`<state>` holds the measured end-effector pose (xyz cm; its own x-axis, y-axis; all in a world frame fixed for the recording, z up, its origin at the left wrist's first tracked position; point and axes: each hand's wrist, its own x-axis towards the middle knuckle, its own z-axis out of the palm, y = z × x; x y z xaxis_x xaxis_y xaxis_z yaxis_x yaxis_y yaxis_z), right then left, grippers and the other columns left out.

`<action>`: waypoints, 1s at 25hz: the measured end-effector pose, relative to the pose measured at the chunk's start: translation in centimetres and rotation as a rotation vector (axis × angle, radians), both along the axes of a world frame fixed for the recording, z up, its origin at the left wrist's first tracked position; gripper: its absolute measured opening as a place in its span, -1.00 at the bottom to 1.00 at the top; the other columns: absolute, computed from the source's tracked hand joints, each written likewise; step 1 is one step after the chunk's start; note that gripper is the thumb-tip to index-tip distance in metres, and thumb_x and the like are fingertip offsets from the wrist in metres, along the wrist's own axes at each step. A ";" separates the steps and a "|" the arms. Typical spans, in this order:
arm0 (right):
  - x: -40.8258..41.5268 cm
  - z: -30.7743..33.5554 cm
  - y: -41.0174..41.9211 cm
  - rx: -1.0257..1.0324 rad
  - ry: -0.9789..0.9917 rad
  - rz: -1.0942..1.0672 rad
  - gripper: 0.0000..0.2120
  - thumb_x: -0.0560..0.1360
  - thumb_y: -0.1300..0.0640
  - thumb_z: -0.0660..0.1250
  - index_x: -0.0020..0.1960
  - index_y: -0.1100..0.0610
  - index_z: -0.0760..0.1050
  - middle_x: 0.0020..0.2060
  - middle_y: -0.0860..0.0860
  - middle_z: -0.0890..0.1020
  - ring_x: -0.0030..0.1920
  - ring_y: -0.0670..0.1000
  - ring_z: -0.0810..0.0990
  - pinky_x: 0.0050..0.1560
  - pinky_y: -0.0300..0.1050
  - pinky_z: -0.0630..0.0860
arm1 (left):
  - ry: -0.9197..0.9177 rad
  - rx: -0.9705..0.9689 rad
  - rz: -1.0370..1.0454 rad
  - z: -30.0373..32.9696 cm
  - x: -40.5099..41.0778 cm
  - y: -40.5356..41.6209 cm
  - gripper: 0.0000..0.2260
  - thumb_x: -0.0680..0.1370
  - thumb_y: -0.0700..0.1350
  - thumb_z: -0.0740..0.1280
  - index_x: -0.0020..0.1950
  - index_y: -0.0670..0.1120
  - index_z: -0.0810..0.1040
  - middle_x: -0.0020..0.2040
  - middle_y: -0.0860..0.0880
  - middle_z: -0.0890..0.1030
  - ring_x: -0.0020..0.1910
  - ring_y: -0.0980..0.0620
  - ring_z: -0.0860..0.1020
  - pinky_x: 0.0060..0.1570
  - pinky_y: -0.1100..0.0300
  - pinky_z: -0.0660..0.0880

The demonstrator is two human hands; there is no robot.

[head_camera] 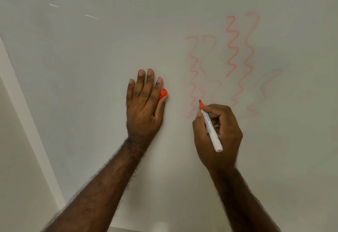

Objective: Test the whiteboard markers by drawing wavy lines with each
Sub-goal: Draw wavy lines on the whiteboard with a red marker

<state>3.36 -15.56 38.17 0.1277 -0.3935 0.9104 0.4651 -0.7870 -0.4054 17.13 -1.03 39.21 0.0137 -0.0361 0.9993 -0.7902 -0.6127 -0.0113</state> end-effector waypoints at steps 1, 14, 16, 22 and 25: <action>-0.1 -0.4 -0.2 -0.009 0.011 0.004 -0.86 0.53 0.30 0.47 0.09 0.24 0.65 -0.09 0.00 0.69 -0.13 -0.09 0.66 -0.08 -0.16 0.63 | 0.000 -0.001 0.000 0.0 0.0 0.0 -0.64 0.71 -0.15 0.34 0.48 -0.26 0.50 0.52 -0.29 0.43 0.57 -0.32 0.34 0.60 -0.27 0.20; -1.3 -5.4 -1.4 -0.003 0.082 -0.107 -0.93 0.51 0.25 0.46 -0.02 0.23 0.63 -0.23 -0.02 0.65 -0.32 -0.04 0.60 -0.27 -0.16 0.59 | 0.005 0.000 -0.001 -0.5 -0.1 -0.1 -0.63 0.71 -0.17 0.34 0.49 -0.28 0.48 0.53 -0.30 0.42 0.57 -0.33 0.34 0.61 -0.26 0.18; -1.3 -6.3 -1.2 -0.032 0.088 -0.121 -0.95 0.51 0.26 0.45 -0.06 0.24 0.63 -0.29 0.00 0.62 -0.37 0.00 0.56 -0.34 -0.09 0.57 | 0.007 -0.001 0.004 -0.6 -0.2 -0.1 -0.63 0.71 -0.17 0.33 0.50 -0.28 0.47 0.53 -0.30 0.42 0.56 -0.34 0.34 0.60 -0.28 0.19; -1.5 -5.8 -0.4 -0.106 0.093 -0.034 -0.91 0.57 0.20 0.42 -0.02 0.23 0.64 -0.21 0.00 0.66 -0.28 -0.07 0.59 -0.20 -0.27 0.57 | 0.007 -0.006 0.015 -0.8 -0.3 -0.2 -0.63 0.71 -0.17 0.33 0.49 -0.28 0.48 0.52 -0.32 0.44 0.55 -0.35 0.36 0.59 -0.28 0.19; -0.8 -5.5 0.0 -0.215 0.128 -0.043 -0.91 0.59 0.18 0.42 0.00 0.21 0.64 -0.18 -0.01 0.66 -0.26 -0.09 0.58 -0.18 -0.30 0.55 | 0.007 -0.001 0.015 -1.0 -0.1 -0.2 -0.62 0.72 -0.16 0.33 0.51 -0.26 0.44 0.53 -0.31 0.43 0.56 -0.35 0.35 0.59 -0.29 0.20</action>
